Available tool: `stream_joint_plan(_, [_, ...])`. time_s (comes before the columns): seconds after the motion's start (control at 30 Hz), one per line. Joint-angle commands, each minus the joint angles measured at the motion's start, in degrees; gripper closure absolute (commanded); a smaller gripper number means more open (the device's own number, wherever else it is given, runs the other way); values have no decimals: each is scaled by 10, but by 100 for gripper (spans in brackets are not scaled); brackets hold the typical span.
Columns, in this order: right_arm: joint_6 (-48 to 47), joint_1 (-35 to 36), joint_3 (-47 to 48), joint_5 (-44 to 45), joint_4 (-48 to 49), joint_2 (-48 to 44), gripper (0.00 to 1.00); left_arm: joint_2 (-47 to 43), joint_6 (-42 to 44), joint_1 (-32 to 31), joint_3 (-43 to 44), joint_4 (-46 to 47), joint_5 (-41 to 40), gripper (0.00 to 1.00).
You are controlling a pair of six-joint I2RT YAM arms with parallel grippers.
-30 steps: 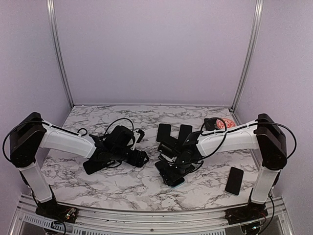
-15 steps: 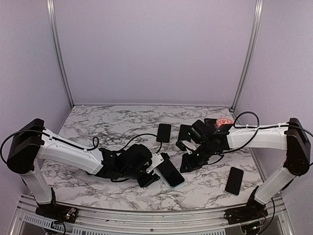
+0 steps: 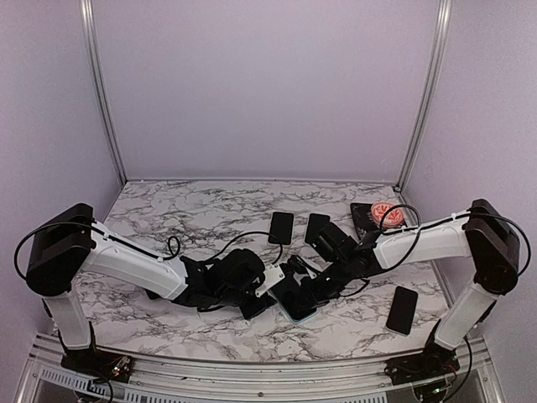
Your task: Put the phone into the phone case
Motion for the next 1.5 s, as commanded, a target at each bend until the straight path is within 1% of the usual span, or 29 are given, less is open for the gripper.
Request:
stream_joint_plan(0.0, [17,2,-17,-3,24,32,100,8,24,2,10,36,-5,55])
stream_joint_plan(0.1, [22,-5,-37,37,-1,60,100,6,20,1,-3,36,-3,55])
stream_joint_plan(0.23, [25,-9,-49,95,-37,64,100,6,10,1,-11,36,-2,55])
stream_joint_plan(0.3, [13,-9,-31,117,-68,60,100,10,9,1,-10,37,-5,55])
stream_joint_plan(0.37, [-2,-6,-5,115,-86,49,100,12,6,3,-8,37,-7,55])
stream_joint_plan(0.47, [-18,0,52,130,-123,24,99,-2,-19,17,-13,43,0,55])
stream_joint_plan(0.53, [-25,2,93,150,-147,10,88,-16,-43,34,-21,48,25,55])
stream_joint_plan(0.6, [-29,2,125,174,-169,0,78,-22,-54,45,-23,47,31,55])
stream_joint_plan(0.67, [-31,0,144,202,-185,0,75,-19,-55,46,-25,46,30,55])
stream_joint_plan(0.7, [-35,-2,151,204,-189,4,72,-14,-56,46,-24,46,30,55])
stream_joint_plan(0.73, [-37,-3,154,199,-189,8,65,-9,-58,46,-23,44,29,55])
stream_joint_plan(0.77, [-43,-2,157,191,-188,14,48,-5,-60,47,-20,42,26,55])
stream_joint_plan(0.8, [-43,1,158,181,-184,19,35,-4,-63,47,-20,41,21,55])
stream_joint_plan(0.83, [-44,6,158,177,-181,24,26,-5,-65,48,-21,40,18,55])
stream_joint_plan(0.9, [-44,20,158,185,-177,32,3,-17,-89,60,-31,41,17,55])
stream_joint_plan(0.93, [-43,26,158,191,-178,38,2,-22,-100,69,-37,42,18,55])
stream_joint_plan(1.07, [-45,38,163,217,-185,74,1,-42,-122,94,-61,44,19,54])
stream_joint_plan(1.27, [-71,48,191,236,-190,121,1,-58,-125,99,-86,44,9,52])
stream_joint_plan(1.47, [-72,58,195,248,-193,138,3,-54,-130,99,-87,45,7,52])
